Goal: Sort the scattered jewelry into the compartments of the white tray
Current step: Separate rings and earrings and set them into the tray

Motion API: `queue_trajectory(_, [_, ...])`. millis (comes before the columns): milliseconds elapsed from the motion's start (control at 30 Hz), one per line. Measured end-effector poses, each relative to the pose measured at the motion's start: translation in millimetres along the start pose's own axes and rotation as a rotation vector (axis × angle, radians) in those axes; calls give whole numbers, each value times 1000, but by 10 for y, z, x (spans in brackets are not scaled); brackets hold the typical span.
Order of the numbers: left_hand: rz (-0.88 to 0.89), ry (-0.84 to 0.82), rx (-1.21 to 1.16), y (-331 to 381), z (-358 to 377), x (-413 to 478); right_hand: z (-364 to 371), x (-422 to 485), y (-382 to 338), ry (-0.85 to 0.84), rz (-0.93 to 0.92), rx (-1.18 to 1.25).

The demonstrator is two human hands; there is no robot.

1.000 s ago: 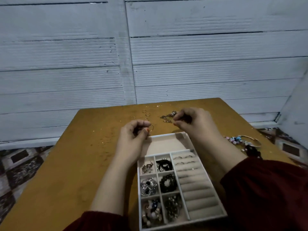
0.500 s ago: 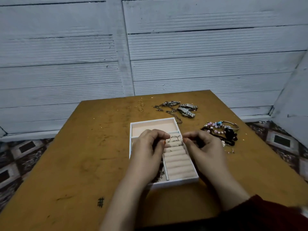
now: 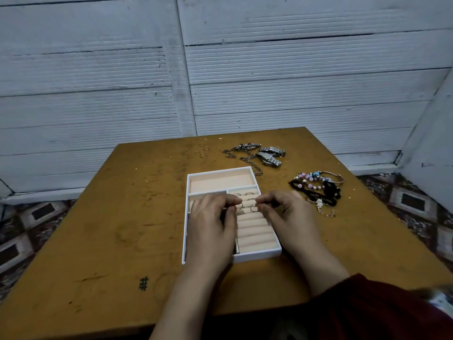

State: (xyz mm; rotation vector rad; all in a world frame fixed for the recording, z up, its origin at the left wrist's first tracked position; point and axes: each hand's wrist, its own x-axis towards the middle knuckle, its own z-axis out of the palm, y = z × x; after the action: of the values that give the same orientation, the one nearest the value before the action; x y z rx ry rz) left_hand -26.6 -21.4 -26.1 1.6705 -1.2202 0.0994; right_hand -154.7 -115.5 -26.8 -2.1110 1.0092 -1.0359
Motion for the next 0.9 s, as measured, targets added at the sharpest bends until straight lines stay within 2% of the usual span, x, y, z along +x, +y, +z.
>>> queue_trajectory(900, [-12,4,4,2,-8,-9,18,1,1,14,-78,-88])
